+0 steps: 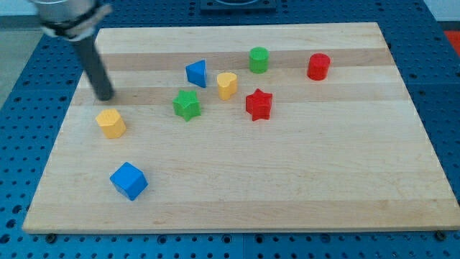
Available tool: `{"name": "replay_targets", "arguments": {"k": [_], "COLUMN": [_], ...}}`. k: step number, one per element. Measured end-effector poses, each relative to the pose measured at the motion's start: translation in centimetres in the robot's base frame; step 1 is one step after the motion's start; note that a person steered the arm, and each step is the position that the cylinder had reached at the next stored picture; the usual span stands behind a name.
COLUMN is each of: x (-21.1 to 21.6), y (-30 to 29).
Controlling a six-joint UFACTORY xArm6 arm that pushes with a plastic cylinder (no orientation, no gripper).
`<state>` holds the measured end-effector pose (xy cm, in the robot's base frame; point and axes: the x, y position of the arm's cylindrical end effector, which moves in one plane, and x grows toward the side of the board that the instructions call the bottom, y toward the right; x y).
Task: Push the yellow hexagon to the green star
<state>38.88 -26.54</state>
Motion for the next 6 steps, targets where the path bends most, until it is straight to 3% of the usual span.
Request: {"name": "replay_targets", "arguments": {"k": [1,2,4,5,6], "x": [6.2,6.8,6.8,8.2,8.2], "y": [-0.5,4.3,3.1,11.4,16.1]}}
